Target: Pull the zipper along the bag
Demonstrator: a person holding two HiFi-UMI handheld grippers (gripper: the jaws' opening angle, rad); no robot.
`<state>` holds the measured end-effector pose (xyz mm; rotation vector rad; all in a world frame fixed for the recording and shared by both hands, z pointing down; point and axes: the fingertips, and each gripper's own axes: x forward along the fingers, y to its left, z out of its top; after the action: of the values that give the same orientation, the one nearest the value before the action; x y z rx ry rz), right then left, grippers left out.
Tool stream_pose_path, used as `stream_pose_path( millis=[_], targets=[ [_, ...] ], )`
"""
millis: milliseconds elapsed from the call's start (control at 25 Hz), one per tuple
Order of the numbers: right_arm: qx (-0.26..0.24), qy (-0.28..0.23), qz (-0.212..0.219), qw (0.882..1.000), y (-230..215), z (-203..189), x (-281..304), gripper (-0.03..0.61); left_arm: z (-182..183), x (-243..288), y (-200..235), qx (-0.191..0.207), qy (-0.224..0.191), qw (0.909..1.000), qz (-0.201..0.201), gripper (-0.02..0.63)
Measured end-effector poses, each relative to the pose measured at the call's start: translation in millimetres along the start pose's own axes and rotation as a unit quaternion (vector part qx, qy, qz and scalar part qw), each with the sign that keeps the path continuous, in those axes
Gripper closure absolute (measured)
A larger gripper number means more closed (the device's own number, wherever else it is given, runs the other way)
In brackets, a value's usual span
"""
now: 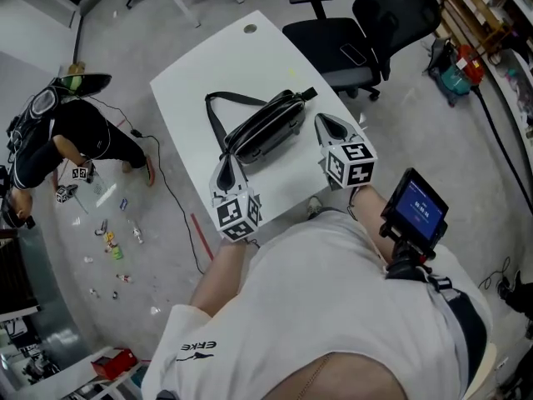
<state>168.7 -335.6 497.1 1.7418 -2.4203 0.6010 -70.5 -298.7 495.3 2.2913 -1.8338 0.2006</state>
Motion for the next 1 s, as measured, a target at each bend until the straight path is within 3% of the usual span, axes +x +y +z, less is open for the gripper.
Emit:
stream_pose_path(
  millis=[240, 400, 640, 1000],
  targets=[
    [0.025, 0.027, 0.031, 0.999, -24, -3, 38, 0.574, -4, 19, 6, -0.001, 0.013, 0.9995, 0.029, 0.612],
    [0.067, 0.041, 0.065, 0.995, -36, -5, 60, 0.572, -6, 27, 10, -0.001, 0.023, 0.9988, 0.043, 0.612],
    [0.158, 0.063, 0.116, 0.979, -57, -9, 111, 0.552, -18, 61, 18, -0.007, 0.052, 0.9972, 0.053, 0.611],
    [0.24, 0.079, 0.168, 0.953, -47, -12, 124, 0.48, -16, 47, 20, 0.001, 0.048, 0.9972, 0.058, 0.612]
  ],
)
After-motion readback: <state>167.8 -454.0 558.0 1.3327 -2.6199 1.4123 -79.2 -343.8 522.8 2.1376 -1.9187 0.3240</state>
